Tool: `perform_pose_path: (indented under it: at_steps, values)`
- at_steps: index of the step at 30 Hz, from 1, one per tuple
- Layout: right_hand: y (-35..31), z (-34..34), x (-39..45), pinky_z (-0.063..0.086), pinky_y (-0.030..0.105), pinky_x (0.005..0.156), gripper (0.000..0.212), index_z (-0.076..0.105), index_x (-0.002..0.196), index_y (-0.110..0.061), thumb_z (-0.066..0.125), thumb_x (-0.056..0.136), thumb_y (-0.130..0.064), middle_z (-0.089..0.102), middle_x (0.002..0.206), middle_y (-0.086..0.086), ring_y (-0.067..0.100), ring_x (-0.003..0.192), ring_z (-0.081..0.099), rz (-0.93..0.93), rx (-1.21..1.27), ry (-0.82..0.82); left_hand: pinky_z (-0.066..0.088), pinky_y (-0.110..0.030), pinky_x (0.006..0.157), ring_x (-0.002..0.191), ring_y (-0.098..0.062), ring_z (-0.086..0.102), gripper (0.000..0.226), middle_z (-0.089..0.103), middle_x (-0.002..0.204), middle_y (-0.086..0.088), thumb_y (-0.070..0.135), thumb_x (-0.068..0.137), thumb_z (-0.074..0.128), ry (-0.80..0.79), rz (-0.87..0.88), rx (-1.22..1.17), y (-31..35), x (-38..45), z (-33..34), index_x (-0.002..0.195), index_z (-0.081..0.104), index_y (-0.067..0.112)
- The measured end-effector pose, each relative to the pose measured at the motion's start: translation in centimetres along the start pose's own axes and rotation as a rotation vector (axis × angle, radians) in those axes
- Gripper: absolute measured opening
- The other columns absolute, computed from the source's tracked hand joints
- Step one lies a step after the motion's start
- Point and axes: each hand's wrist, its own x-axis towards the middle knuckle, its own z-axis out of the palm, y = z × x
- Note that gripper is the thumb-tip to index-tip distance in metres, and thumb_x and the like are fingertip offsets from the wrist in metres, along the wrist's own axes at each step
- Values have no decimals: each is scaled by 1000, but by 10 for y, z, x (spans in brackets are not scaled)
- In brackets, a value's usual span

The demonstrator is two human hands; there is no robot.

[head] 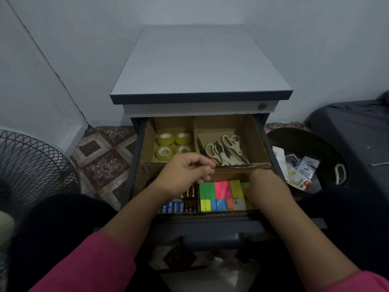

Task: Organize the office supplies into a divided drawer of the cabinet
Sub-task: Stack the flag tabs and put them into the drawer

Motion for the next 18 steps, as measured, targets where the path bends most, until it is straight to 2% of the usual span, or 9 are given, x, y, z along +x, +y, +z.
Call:
perform_pose_path:
  at_steps: [3,6,11,14,16,18]
  values:
    - [-1,-2,0,43,28,65,13,57,81,-12,48,90,-8,53,76,1,24,86,62,16,-4,-12,52,-14,64,74,-7,66,17,71,95,-11,-1,92,55,-3,0,-3,0,-1,0,98,67,9]
    - [-3,-7,-3,43,28,67,13,60,87,-9,48,90,-7,49,77,1,26,92,63,31,-24,-31,52,-14,64,74,-8,66,17,71,95,-9,-1,92,55,-8,8,1,0,-1,-1,97,67,9]
    - [0,-18,-9,48,31,65,12,56,79,-15,50,89,-12,51,73,0,21,75,56,43,-42,22,52,-15,64,75,-7,66,16,71,95,-8,0,92,56,-12,13,4,-1,-1,-1,98,67,8]
    - [-1,-22,-6,53,32,72,19,65,75,-17,53,90,-17,64,80,5,20,79,63,25,191,-143,51,-15,64,75,-6,66,16,71,94,-7,0,92,56,-9,16,3,-1,0,-1,98,68,9]
    - [-4,-19,-6,56,34,78,16,63,74,-21,62,85,-10,66,79,5,21,82,65,46,365,-275,51,-14,63,74,-6,66,16,71,94,-7,0,92,56,-9,17,5,-1,1,0,98,67,9]
    - [-4,-15,-6,54,31,79,20,59,83,-24,68,80,-7,64,89,4,21,89,64,53,367,-311,51,-14,63,73,-5,66,16,71,93,-7,-1,92,55,-10,17,-2,-2,1,0,97,68,8]
